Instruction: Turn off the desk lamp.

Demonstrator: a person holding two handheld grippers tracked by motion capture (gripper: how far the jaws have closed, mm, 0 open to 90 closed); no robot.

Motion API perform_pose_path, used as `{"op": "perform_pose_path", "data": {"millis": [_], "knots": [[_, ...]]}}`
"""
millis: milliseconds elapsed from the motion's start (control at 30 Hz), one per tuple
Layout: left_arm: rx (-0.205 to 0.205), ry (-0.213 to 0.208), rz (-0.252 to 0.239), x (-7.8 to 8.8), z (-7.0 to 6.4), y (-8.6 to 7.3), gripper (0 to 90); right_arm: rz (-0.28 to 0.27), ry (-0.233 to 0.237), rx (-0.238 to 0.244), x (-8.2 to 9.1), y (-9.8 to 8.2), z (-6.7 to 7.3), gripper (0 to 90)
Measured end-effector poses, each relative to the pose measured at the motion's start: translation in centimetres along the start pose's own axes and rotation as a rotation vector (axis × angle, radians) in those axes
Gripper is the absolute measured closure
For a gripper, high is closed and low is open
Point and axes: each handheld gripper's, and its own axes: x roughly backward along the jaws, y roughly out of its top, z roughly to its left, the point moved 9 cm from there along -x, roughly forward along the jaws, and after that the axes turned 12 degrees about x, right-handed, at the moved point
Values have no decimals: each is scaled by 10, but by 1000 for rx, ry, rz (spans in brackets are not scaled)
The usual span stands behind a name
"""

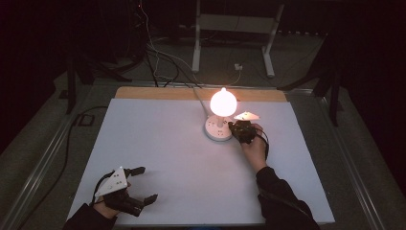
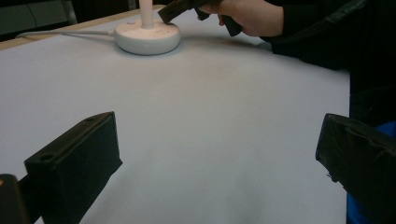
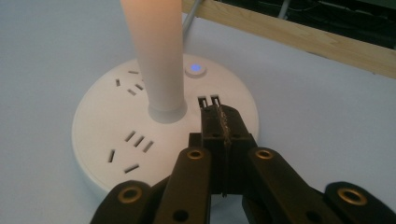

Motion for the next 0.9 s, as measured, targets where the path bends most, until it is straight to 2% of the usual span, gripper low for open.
{"op": "perform_pose_path", "data": {"millis": [300, 467, 633, 900], "knots": [[-1, 2, 2, 0, 0, -1, 4, 11, -10, -3, -3, 3, 1, 900], [5, 1, 2, -1, 1, -1, 4, -34, -16, -15, 9, 13, -8, 900], [1, 2, 1, 0, 0, 0, 4, -54, -17, -19, 18, 23, -13, 900], [1, 3, 1, 0, 0, 0, 4, -75, -17, -21, 25, 32, -15, 900]]}}
